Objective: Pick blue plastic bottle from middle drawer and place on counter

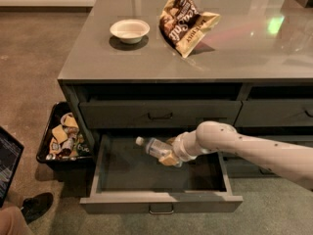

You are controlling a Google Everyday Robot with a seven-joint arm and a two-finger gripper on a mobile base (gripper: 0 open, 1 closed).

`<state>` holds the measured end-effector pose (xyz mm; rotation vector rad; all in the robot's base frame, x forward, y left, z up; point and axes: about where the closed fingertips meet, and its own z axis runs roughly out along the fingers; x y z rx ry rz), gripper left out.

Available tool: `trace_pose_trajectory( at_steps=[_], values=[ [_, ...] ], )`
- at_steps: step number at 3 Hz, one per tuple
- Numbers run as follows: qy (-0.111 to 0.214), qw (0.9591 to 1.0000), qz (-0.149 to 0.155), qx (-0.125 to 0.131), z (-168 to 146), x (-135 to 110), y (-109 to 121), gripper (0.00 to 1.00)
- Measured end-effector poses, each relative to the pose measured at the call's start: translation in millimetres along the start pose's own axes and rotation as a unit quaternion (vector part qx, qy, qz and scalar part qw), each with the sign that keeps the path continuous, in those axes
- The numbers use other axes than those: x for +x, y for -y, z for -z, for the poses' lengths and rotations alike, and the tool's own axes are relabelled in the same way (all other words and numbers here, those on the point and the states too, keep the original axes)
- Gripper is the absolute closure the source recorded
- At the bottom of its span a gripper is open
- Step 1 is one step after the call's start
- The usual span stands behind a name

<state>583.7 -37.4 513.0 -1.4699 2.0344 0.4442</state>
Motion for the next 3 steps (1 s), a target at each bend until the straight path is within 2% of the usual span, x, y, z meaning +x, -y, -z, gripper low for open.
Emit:
trace_pose_trajectory(
  at_steps=[1,2,3],
  values=[
    [-0.012,0.9995,0.03,-0.004,62.9,-2.1,2.5,1.0],
    [-0.028,0.9966,0.075,-0.02,127.1,-10.4,2.3,1.0],
    [-0.028,0.9966,0.074,-0.02,127.0,-10.6,2.5,1.0]
  ],
)
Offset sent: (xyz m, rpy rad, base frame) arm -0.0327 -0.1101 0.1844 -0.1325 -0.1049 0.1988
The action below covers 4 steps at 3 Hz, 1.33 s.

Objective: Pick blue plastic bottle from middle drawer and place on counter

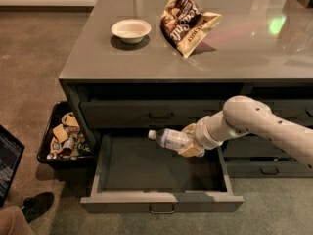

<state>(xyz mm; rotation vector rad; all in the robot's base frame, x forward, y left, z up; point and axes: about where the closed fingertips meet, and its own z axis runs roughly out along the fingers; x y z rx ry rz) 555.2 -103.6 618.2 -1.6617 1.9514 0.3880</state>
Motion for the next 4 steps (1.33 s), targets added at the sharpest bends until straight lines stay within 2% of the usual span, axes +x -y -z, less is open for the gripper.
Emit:
trace_pose_trajectory(
  at_steps=[1,2,3,4],
  values=[
    [0.002,0.9999,0.005,0.009,24.7,-7.5,-3.5,1.0],
    [0.004,0.9989,0.02,0.043,85.1,-42.1,-5.9,1.0],
    [-0.005,0.9954,0.044,0.085,150.5,-94.7,8.4,1.0],
    [-0.013,0.9923,0.057,0.11,187.0,-142.6,37.5,1.0]
  ],
)
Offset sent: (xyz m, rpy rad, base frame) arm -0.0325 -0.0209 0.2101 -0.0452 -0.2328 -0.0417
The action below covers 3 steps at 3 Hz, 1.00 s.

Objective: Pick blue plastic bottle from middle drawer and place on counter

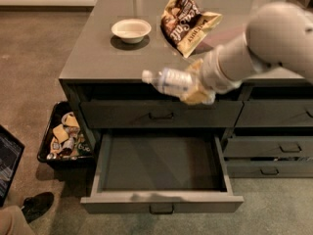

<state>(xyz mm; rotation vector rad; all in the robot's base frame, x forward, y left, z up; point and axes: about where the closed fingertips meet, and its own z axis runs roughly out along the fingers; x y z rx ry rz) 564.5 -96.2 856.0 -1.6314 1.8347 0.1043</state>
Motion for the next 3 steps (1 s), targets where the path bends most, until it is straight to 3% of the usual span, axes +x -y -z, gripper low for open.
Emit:
trace_pose_trajectory(
  at_steps=[1,2,3],
  values=[
    [-0.005,0.9997,-0.002,0.024,1.2,-32.2,50.8,1.0],
    [0.0,0.9991,-0.013,0.042,-11.7,-43.5,94.7,1.0],
    [0.004,0.9987,-0.026,0.043,-37.5,-42.8,124.0,1.0]
  ],
)
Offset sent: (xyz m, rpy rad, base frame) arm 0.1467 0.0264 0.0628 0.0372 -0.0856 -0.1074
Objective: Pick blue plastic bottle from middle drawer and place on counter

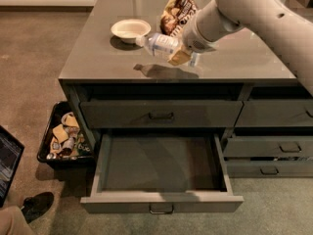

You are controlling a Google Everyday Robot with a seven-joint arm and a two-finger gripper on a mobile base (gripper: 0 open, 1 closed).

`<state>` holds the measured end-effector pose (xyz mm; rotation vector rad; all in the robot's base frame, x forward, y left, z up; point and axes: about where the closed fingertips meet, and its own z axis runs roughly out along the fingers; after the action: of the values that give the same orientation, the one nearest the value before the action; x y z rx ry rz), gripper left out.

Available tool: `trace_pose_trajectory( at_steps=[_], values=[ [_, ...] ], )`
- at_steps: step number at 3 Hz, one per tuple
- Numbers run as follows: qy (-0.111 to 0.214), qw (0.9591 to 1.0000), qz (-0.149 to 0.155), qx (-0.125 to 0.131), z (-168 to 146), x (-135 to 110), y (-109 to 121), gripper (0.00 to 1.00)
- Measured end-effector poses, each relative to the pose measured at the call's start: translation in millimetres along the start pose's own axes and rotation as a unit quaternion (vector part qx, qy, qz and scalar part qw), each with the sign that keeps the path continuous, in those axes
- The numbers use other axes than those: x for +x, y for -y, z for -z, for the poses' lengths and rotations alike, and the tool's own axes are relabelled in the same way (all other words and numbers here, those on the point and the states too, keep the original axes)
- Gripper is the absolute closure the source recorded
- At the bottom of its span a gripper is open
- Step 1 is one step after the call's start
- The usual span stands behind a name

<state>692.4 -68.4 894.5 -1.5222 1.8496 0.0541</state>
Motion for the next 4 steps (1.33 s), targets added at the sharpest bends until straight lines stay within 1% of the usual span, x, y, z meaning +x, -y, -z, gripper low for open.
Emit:
trace_pose_trajectory(
  at_steps=[1,2,4],
  values=[
    [0.006,0.9997,-0.021,-0.008,-29.9,17.4,13.7,1.0],
    [0.006,0.9992,-0.033,-0.019,-45.6,28.4,18.7,0.81],
    [0.007,0.9991,-0.034,-0.024,-45.0,27.5,21.3,0.35]
  ],
)
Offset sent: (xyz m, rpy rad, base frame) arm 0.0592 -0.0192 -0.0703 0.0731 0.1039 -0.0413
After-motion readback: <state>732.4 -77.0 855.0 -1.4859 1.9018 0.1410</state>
